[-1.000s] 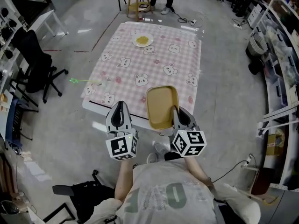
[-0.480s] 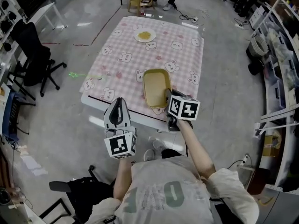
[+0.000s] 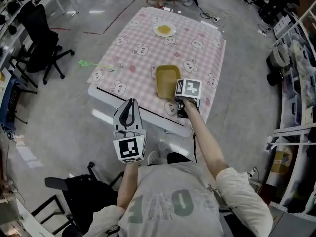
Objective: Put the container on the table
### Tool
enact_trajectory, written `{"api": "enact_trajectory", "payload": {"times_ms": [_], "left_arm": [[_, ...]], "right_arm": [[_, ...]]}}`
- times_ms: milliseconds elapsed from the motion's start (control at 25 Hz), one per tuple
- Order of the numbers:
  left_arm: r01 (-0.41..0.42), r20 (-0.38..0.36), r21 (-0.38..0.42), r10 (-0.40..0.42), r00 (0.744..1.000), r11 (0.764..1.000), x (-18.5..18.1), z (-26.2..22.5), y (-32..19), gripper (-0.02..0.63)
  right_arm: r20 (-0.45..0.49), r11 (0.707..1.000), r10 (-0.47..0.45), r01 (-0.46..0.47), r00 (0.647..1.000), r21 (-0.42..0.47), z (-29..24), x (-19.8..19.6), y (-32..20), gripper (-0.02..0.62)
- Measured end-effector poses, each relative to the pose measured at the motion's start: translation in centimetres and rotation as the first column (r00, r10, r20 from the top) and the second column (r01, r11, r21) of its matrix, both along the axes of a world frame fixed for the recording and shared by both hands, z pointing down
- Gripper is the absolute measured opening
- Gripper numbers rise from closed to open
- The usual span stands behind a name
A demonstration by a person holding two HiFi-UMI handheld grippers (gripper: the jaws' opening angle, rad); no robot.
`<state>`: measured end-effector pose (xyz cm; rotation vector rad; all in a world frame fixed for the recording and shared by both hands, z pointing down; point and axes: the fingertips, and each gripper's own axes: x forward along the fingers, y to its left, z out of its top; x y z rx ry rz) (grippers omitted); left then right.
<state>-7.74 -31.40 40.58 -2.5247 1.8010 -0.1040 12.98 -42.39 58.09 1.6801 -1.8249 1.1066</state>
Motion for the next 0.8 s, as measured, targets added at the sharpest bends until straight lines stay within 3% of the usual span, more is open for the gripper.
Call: {"api": "enact_trajectory", "payload": {"times_ms": [120,320,640,800], "left_arm": [[0.03,-0.006,-0.009,-0.03,1.0,0.999,-1.2,0.3,0.4,0.039],[0.043,0.003,-0.014,-0.043,0.999,0.999,-2.1,0.2,1.1,0.038],[0.089,0.009,-0.02,-0.088,0.996,0.996,-3.8,0.4,2.0,0.04],[0.091,0.011,-0.021,-0.091,0.996,0.996,-4.2,0.4,2.2,0.039]], "right_arm": [[0.042,0.999,0.014,-0.012,0.999,-0.042,1.3,-0.8,-0.8,0.035],[-0.002,0.997,0.014,-0.014,1.0,-0.073,2.6,-0.5,-0.6,0.035],[0.018,0.998,0.016,-0.015,1.0,-0.067,3.4,-0.8,-0.6,0.037],[0.072,0.998,0.013,-0.009,0.997,-0.063,3.9,-1.4,-0.3,0.037]]}}
